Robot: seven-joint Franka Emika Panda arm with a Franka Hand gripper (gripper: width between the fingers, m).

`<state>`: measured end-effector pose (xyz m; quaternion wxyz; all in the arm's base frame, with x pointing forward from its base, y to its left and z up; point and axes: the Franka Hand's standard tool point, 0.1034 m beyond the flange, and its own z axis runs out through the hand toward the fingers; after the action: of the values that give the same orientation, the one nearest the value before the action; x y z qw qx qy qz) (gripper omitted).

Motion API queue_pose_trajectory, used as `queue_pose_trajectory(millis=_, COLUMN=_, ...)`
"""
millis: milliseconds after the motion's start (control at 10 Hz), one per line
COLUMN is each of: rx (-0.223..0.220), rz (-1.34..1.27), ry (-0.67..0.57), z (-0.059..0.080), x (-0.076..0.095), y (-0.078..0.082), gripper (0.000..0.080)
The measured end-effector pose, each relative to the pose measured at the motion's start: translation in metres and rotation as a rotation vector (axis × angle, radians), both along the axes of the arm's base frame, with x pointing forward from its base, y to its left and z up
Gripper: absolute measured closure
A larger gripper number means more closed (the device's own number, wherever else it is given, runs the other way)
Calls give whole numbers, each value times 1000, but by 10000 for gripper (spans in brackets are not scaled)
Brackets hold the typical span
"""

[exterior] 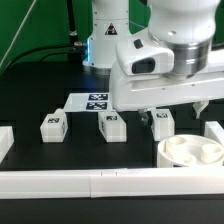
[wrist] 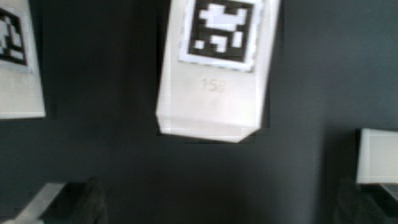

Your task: Assemble stool

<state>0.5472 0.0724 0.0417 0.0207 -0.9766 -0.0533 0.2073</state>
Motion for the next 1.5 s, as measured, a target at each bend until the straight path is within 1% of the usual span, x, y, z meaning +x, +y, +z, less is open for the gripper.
queue_pose_trajectory(millis=100, rx=-1, rz=4, ry=51, z=-1, x=0, y=0, gripper=151)
queue_pose_trajectory(millis=200, rx=-6, rz=9, ry=142, z=-1, x=-7, y=0, gripper=151)
queue_pose_trajectory(millis=300, rx=-9, rz=12, ry=211, z=-2, x=-8, y=0, gripper=151)
queue_pose_trajectory(millis=400, rx=-24, rz=2, ry=289, z=-2, x=-12, y=-1, gripper=151)
queue_pose_trajectory(millis=500, rx=-62, rz=-37, ry=386, z=-2, x=-18, y=-3, gripper=151)
queue_pose_trajectory(millis=600, rx=-66, rz=-41, ry=426, z=-6, x=-15, y=-4, gripper=151)
queue_pose_trajectory(millis=700, rx=-62, rz=-39, ry=403, z=-8, x=-10, y=-3, gripper=151)
queue_pose_trajectory(millis=800, rx=-62, rz=-39, ry=403, z=-7, x=-11, y=-3, gripper=151)
queue_pose_trajectory(millis=1000, rx=-63, rz=-40, ry=407, z=-9, x=-12, y=-4, gripper=151)
queue_pose_trajectory(millis=1300, rx=-71, rz=-39, ry=458, z=-25, x=-36, y=-5, gripper=151)
queue_pose_trajectory(millis=1400, rx=-70, rz=-38, ry=468, z=-28, x=-40, y=-6, gripper=151)
queue_pose_trajectory(millis=1500, rx=-70, rz=-38, ry=469, z=-29, x=-41, y=-6, gripper=151)
